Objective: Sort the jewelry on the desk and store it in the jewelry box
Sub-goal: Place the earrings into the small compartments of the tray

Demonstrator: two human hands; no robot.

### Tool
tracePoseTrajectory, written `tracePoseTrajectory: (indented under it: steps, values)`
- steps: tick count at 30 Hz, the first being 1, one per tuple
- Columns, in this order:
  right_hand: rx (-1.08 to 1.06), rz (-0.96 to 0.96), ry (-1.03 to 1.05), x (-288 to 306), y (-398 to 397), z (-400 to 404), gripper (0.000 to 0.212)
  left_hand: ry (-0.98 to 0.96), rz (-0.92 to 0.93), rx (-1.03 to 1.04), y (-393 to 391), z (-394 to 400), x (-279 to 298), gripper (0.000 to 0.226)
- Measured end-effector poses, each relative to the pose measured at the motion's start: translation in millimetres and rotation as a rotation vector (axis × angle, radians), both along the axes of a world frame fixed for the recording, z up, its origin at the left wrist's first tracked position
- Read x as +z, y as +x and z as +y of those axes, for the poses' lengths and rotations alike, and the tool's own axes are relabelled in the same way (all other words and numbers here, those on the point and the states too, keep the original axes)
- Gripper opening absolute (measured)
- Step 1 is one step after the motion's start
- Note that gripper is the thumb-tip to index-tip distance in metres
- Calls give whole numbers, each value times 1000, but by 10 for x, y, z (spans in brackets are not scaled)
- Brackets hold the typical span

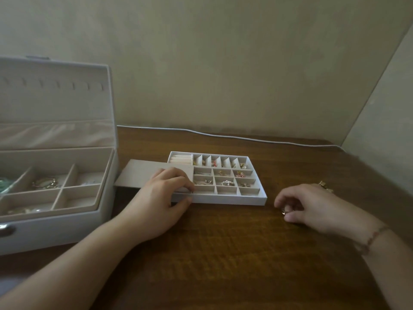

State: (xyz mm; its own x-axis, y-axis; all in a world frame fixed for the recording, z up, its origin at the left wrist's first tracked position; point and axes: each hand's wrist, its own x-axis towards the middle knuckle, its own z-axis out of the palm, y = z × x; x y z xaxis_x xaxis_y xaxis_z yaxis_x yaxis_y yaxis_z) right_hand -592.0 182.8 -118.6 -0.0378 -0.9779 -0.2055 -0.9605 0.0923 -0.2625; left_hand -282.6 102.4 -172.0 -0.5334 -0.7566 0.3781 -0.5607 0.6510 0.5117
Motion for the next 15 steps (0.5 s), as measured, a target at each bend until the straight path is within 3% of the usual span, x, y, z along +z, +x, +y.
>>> tracePoseTrajectory:
  steps: [5, 15]
  values:
    - [-7, -123, -45, 18, -94, 7, 32, -11, 6, -3, 5, -9, -15, 17]
    - [-13, -8, -19, -29, -81, -32, 18, -28, -1, 8, 0, -22, -36, 17]
